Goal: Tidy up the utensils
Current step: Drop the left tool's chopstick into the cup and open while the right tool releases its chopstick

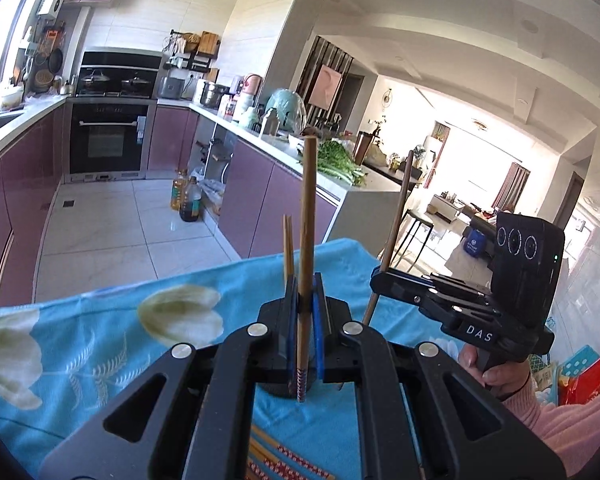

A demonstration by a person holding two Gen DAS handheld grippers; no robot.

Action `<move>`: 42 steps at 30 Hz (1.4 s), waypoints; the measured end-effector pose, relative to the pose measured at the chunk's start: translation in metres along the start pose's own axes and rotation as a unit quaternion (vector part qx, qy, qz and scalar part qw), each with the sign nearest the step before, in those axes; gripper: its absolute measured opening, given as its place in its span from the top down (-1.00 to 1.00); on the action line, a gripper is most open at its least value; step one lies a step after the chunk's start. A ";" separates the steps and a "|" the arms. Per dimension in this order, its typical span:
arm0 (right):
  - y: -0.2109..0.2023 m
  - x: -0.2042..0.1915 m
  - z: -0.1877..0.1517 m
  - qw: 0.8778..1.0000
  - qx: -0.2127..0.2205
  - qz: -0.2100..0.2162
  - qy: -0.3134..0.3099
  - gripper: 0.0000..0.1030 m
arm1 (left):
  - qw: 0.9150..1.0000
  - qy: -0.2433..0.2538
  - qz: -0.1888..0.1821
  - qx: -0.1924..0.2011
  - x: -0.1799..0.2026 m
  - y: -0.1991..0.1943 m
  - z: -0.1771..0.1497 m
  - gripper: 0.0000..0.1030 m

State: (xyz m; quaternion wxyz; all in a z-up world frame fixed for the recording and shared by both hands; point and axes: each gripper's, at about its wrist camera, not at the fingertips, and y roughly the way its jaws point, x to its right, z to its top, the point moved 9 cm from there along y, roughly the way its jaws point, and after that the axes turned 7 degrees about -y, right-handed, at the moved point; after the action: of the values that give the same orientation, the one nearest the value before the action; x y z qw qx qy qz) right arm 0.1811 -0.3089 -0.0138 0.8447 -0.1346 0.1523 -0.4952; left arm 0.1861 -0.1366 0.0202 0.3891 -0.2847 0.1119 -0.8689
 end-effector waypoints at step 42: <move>0.082 0.030 -0.054 0.992 -0.120 -0.031 0.025 0.69 | 0.990 0.023 0.066 -0.124 -0.027 0.112 -0.046 0.70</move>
State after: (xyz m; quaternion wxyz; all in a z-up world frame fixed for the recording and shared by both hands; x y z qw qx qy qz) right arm 0.2392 -0.3006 -0.0977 0.8027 -0.2267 0.2277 -0.5024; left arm 0.2423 -0.1934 -0.0747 0.4047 -0.3024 0.2466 -0.8270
